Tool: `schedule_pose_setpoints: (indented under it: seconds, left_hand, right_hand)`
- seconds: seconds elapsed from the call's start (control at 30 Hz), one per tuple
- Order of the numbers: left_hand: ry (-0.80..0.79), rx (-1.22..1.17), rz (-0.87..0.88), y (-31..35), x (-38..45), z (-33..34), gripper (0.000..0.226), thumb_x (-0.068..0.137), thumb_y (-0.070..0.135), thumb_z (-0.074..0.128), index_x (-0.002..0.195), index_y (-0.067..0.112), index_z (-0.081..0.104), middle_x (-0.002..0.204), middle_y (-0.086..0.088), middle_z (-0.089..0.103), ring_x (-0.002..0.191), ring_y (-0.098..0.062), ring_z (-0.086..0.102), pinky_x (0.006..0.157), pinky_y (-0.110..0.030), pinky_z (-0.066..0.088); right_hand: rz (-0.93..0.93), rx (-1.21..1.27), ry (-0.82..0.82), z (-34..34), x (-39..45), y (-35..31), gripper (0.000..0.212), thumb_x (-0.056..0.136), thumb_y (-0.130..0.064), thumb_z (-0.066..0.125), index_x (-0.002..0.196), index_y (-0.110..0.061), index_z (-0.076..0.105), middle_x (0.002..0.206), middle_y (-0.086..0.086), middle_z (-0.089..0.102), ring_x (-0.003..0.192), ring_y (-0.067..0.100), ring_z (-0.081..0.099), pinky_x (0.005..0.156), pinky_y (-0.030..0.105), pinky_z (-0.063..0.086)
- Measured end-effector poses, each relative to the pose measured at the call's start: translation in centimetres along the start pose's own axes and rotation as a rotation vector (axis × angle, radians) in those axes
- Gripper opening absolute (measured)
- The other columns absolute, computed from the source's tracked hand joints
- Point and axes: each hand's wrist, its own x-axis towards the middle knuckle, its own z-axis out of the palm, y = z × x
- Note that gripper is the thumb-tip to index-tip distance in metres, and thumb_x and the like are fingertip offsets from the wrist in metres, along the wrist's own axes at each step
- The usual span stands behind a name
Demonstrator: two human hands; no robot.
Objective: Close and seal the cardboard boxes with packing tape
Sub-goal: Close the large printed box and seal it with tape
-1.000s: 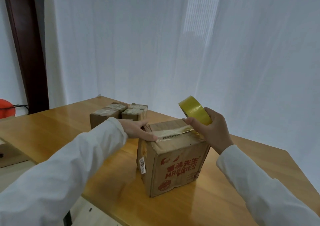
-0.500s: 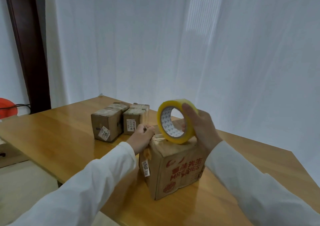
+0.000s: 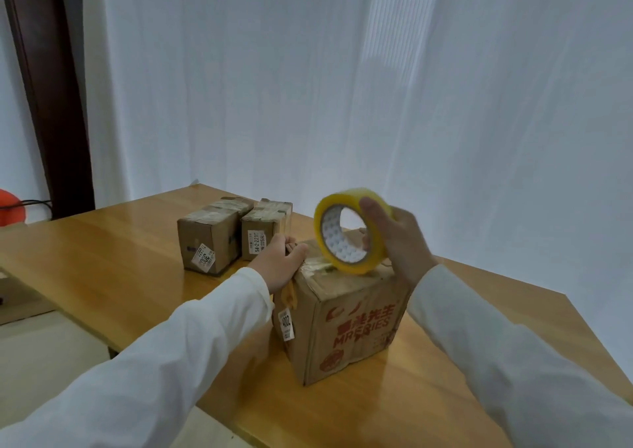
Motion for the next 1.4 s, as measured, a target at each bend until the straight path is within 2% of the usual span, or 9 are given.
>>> schedule_pose_setpoints:
  seconds: [0.17, 0.23, 0.33, 0.57, 0.87, 1.03, 1.1, 1.27, 1.4]
  left_hand:
    - [0.15, 0.225, 0.134, 1.1, 0.1, -0.5, 0.042, 0.099, 0.039, 0.039, 0.135, 0.018, 0.047, 0.136, -0.002, 0.052, 0.125, -0.021, 0.046, 0.106, -0.041, 0.036]
    - [0.255, 0.021, 0.227, 3.0, -0.2, -0.6, 0.041, 0.097, 0.046, 0.042, 0.128, 0.023, 0.056, 0.131, 0.004, 0.057, 0.123, -0.016, 0.048, 0.107, -0.038, 0.035]
    - [0.075, -0.422, 0.24, 6.4, -0.9, -0.7, 0.04, 0.085, 0.06, 0.051, 0.105, 0.029, 0.067, 0.114, 0.009, 0.065, 0.112, -0.007, 0.055, 0.096, -0.025, 0.036]
    - [0.075, -0.305, 0.244, 8.2, -0.9, -0.8, 0.031, 0.088, 0.047, 0.056, 0.094, 0.021, 0.071, 0.084, 0.015, 0.067, 0.079, -0.001, 0.056, 0.066, -0.017, 0.037]
    - [0.192, -0.233, 0.185, 8.7, -0.6, -1.6, 0.013, 0.083, 0.02, 0.067, 0.081, 0.01, 0.074, 0.076, 0.009, 0.066, 0.072, -0.003, 0.055, 0.067, -0.017, 0.042]
    - [0.231, 0.007, 0.196, 8.9, -0.3, -1.9, 0.017, 0.077, 0.024, 0.067, 0.06, 0.02, 0.066, 0.063, 0.014, 0.062, 0.07, -0.016, 0.055, 0.09, -0.044, 0.048]
    - [0.233, 0.065, 0.218, 9.1, -0.2, -1.9, 0.015, 0.077, 0.021, 0.065, 0.064, 0.014, 0.067, 0.062, 0.013, 0.06, 0.071, -0.017, 0.055, 0.091, -0.043, 0.047]
    - [0.115, -0.025, 0.201, 9.1, -0.7, -2.2, 0.017, 0.084, 0.02, 0.063, 0.08, 0.005, 0.068, 0.063, 0.003, 0.053, 0.048, -0.005, 0.043, 0.054, -0.021, 0.037]
    - [-0.036, -0.268, 0.103, 8.7, -0.9, -1.6, 0.026, 0.086, 0.042, 0.061, 0.079, 0.017, 0.067, 0.094, 0.0, 0.066, 0.091, -0.013, 0.06, 0.079, -0.028, 0.043]
  right_hand:
    - [-0.186, -0.328, 0.093, -3.3, 0.7, -0.5, 0.041, 0.078, -0.043, 0.074, 0.065, -0.008, 0.058, 0.058, 0.001, 0.058, 0.054, 0.008, 0.052, 0.055, 0.025, 0.041]
    - [-0.259, -0.395, 0.016, -3.7, -0.2, -1.0, 0.041, 0.069, -0.051, 0.076, 0.062, -0.016, 0.055, 0.053, -0.01, 0.052, 0.05, 0.003, 0.047, 0.051, 0.017, 0.036]
    - [-0.338, -0.581, -0.026, -3.4, -1.2, -1.6, 0.041, 0.065, -0.054, 0.078, 0.062, -0.023, 0.052, 0.052, -0.011, 0.046, 0.05, 0.005, 0.044, 0.052, 0.02, 0.034]
    - [-0.418, -0.781, 0.064, -3.7, -1.5, -1.7, 0.052, 0.06, -0.07, 0.063, 0.074, -0.02, 0.058, 0.058, -0.01, 0.052, 0.059, 0.012, 0.054, 0.059, 0.027, 0.04]
    - [-0.488, -0.752, -0.023, -4.1, -1.6, -2.0, 0.052, 0.056, -0.076, 0.057, 0.077, -0.028, 0.056, 0.062, -0.013, 0.054, 0.06, 0.011, 0.056, 0.057, 0.02, 0.036]
    - [-0.542, -0.785, -0.068, -4.4, -1.6, -2.1, 0.051, 0.057, -0.078, 0.054, 0.073, -0.03, 0.052, 0.058, -0.013, 0.051, 0.055, 0.009, 0.053, 0.053, 0.018, 0.035]
    - [-0.541, -0.792, -0.088, -4.6, -1.6, -2.0, 0.048, 0.058, -0.077, 0.054, 0.072, -0.032, 0.05, 0.057, -0.013, 0.049, 0.053, 0.005, 0.051, 0.051, 0.015, 0.032]
    - [-0.52, -0.839, -0.146, -5.2, -1.7, -1.8, 0.054, 0.057, -0.077, 0.051, 0.073, -0.026, 0.053, 0.057, -0.01, 0.051, 0.05, 0.006, 0.051, 0.048, 0.013, 0.033]
    - [-0.544, -0.854, -0.12, -5.3, -1.7, -2.1, 0.06, 0.057, -0.076, 0.053, 0.074, -0.02, 0.059, 0.056, -0.009, 0.051, 0.051, 0.008, 0.052, 0.049, 0.014, 0.033]
